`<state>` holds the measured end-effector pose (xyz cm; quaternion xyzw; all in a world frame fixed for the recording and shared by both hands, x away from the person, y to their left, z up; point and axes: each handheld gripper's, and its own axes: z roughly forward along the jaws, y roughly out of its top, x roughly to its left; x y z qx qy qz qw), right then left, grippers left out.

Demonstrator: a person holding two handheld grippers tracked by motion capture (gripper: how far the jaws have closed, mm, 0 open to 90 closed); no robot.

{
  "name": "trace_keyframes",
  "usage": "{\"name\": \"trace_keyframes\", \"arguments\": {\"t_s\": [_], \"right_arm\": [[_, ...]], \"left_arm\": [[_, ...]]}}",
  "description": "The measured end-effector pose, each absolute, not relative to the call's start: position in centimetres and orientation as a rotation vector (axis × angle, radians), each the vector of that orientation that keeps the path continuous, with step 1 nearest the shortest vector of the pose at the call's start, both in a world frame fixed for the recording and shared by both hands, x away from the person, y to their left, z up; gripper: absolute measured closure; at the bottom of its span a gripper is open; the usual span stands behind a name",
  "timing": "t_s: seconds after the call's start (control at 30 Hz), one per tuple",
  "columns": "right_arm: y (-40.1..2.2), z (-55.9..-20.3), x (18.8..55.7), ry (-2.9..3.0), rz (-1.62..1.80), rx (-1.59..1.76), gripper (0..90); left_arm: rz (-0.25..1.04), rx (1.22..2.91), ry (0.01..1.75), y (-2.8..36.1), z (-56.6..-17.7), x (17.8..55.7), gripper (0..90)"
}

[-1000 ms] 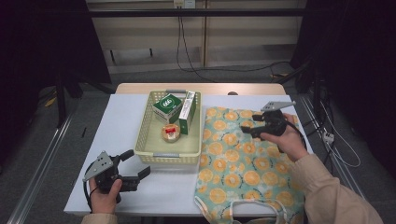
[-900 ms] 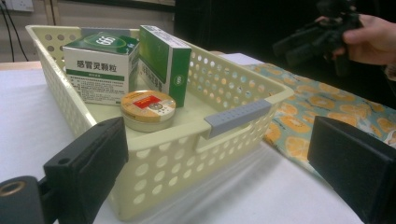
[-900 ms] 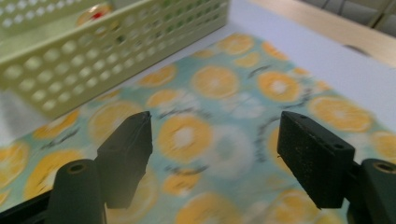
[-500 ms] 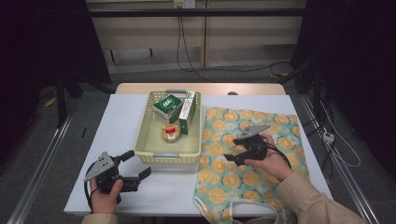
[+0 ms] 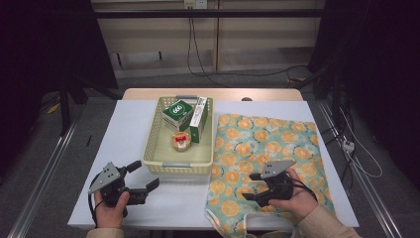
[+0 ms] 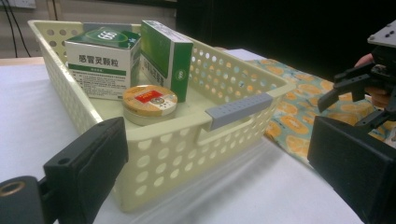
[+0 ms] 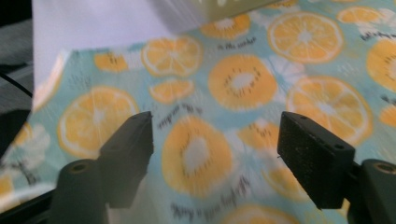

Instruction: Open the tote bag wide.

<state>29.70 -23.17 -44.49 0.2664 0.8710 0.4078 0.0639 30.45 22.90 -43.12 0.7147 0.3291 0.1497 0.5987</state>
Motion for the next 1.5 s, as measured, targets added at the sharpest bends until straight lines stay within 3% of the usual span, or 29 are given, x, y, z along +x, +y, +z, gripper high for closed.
{"name": "trace_keyframes", "arguments": {"t_s": [0.03,0.07,0.17,0.23,0.3,0.37,0.4,0.47,0.53,0.6,0.93,1.5], "right_arm": [[-23.2,-44.5,29.7,2.630,1.231,0.804,32.9],[-23.2,-44.9,29.6,2.644,1.232,0.827,42.7],[-22.9,-45.2,29.6,2.635,1.207,0.816,42.9],[-22.6,-45.8,29.8,2.616,1.165,0.760,51.9],[-22.6,-45.8,29.8,2.616,1.160,0.750,54.1],[-22.4,-45.6,29.6,2.645,1.145,0.731,66.9],[-22.4,-45.6,29.6,2.645,1.145,0.731,66.9],[-22.1,-45.5,29.6,2.665,1.138,0.714,76.8],[-22.1,-45.5,29.6,2.667,1.135,0.715,78.4],[-22.0,-45.5,29.6,2.666,1.141,0.731,88.7],[-22.1,-45.3,29.9,2.645,1.177,0.806,90.0],[-23.3,-43.1,35.6,2.475,1.289,1.007,90.0]], "left_arm": [[0.345,1.660,0.767,22.8,-43.1,30.5,4.9],[0.347,1.663,0.764,22.8,-43.1,30.5,4.9],[0.350,1.664,0.763,22.6,-43.1,30.5,4.9],[0.352,1.667,0.757,22.6,-43.0,30.5,4.9],[0.354,1.667,0.758,22.7,-43.0,30.5,4.9],[0.354,1.668,0.759,22.8,-43.1,30.5,4.9],[0.353,1.668,0.760,22.8,-43.1,30.5,4.9],[0.353,1.667,0.760,22.7,-43.1,30.4,4.9],[0.356,1.676,0.756,22.8,-43.1,30.4,4.9],[0.357,1.672,0.757,22.7,-43.0,30.4,4.9],[0.356,1.674,0.752,22.6,-43.0,30.4,4.9],[0.352,1.671,0.759,22.8,-43.1,30.5,4.9]]}}
